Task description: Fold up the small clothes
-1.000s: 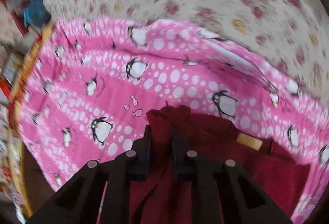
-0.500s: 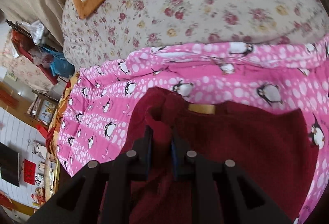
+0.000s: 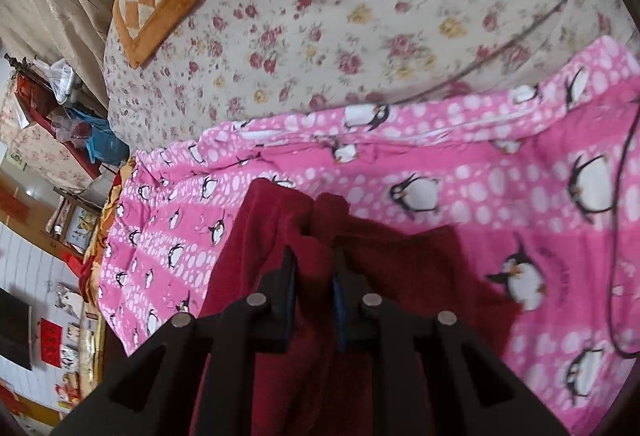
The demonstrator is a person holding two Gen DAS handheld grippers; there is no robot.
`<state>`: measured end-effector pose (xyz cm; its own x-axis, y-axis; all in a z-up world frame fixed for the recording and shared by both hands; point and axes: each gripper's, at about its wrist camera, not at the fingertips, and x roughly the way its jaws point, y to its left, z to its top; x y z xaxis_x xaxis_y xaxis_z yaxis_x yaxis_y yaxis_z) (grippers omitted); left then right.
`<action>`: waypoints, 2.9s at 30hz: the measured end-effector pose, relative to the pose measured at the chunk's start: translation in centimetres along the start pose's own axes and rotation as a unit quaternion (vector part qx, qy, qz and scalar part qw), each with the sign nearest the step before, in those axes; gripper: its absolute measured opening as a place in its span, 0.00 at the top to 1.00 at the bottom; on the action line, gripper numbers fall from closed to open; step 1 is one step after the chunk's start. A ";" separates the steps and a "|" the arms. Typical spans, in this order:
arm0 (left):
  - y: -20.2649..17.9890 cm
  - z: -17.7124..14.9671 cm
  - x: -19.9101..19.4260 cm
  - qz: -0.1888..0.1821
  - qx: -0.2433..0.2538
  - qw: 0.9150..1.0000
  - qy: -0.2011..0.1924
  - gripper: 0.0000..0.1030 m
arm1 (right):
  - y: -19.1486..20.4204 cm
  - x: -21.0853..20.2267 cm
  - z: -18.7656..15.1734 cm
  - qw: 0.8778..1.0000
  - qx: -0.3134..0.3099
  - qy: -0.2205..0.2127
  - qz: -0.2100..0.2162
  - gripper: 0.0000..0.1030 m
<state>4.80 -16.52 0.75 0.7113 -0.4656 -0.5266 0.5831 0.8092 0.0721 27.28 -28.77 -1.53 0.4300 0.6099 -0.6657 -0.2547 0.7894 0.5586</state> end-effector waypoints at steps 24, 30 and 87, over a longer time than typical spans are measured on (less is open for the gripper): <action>-3.4 0.0 2.2 -0.013 -0.008 1.000 -0.002 1.00 | -1.7 -2.9 -0.7 0.999 -0.010 -0.019 -0.046 0.86; -3.0 -1.7 4.8 -0.025 -0.015 0.999 0.043 1.00 | -4.2 0.0 -1.5 0.997 0.005 0.001 -0.077 0.84; 19.1 3.2 18.3 0.095 -0.332 0.909 0.234 1.00 | 0.7 2.6 -3.9 0.978 -0.077 0.001 -0.192 0.67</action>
<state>30.27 -10.72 -4.78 0.4385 -0.2163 -0.8723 -0.0085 0.9696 -0.2446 24.85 -26.36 -4.86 0.5183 0.2659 -0.8128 -0.2027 0.9616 0.1852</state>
